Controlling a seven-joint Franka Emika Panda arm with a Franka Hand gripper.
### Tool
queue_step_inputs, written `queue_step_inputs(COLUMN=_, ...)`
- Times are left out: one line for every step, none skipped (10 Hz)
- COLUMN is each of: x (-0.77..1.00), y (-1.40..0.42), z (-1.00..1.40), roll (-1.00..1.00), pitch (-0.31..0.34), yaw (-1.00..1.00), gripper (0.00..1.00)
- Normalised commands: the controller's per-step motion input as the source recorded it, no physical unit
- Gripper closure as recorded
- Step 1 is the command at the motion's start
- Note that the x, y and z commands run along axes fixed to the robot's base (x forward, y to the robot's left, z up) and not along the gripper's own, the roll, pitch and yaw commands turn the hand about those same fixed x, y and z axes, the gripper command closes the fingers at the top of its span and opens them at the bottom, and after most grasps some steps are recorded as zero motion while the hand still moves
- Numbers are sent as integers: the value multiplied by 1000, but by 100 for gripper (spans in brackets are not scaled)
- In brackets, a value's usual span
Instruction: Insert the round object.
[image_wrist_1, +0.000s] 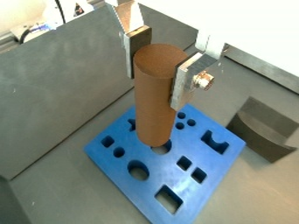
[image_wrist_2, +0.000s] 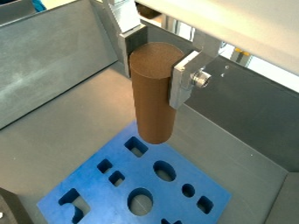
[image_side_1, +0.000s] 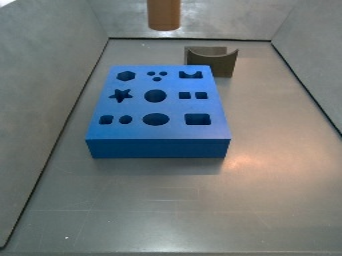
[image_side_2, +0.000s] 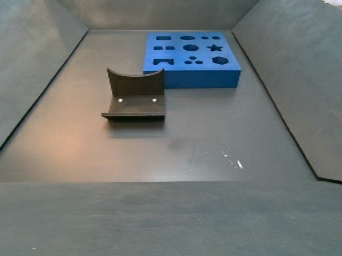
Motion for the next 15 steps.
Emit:
queue_step_inputs(x=-74, y=103, z=-869, roll=247, pitch=-60, yaw=-29, gripper=100)
queue_step_inputs(x=-60, y=100, z=-860, roll=244, pitch=-63, yaw=-29, gripper=100)
queue_step_inputs(x=-54, y=86, z=-877, roll=233, pitch=-61, yaw=-37, gripper=100)
queue_step_inputs(x=-74, y=134, z=-889, roll=224, pitch=-54, yaw=-60, gripper=100)
queue_step_inputs(x=-60, y=169, z=-883, roll=226, pitch=-51, yaw=-71, gripper=100)
queue_step_inputs(x=-11, y=226, z=-940, roll=180, pitch=-44, yaw=-57, gripper=100)
queue_step_inputs(x=0, y=257, z=-951, roll=41, pitch=-106, yaw=-57, gripper=100)
queue_step_inputs(x=0, y=200, z=-889, roll=0, pitch=-141, yaw=-91, gripper=100)
queue_step_inputs(x=0, y=194, z=-800, roll=-50, pitch=-173, yaw=-131, gripper=100)
queue_step_inputs(x=-14, y=209, z=-746, roll=-90, pitch=-181, yaw=-131, gripper=100)
queue_step_inputs(x=-9, y=140, z=-349, roll=-80, pitch=-64, yaw=-77, gripper=100)
queue_step_inputs(x=-40, y=83, z=-209, roll=-29, pitch=-26, yaw=-37, gripper=100)
queue_step_inputs(x=-3, y=14, z=-183, roll=-21, pitch=-6, yaw=-14, gripper=100)
queue_step_inputs(x=0, y=60, z=-214, roll=-50, pitch=-16, yaw=-29, gripper=100)
queue_step_inputs(x=0, y=109, z=-314, roll=-3, pitch=-1, yaw=0, gripper=100)
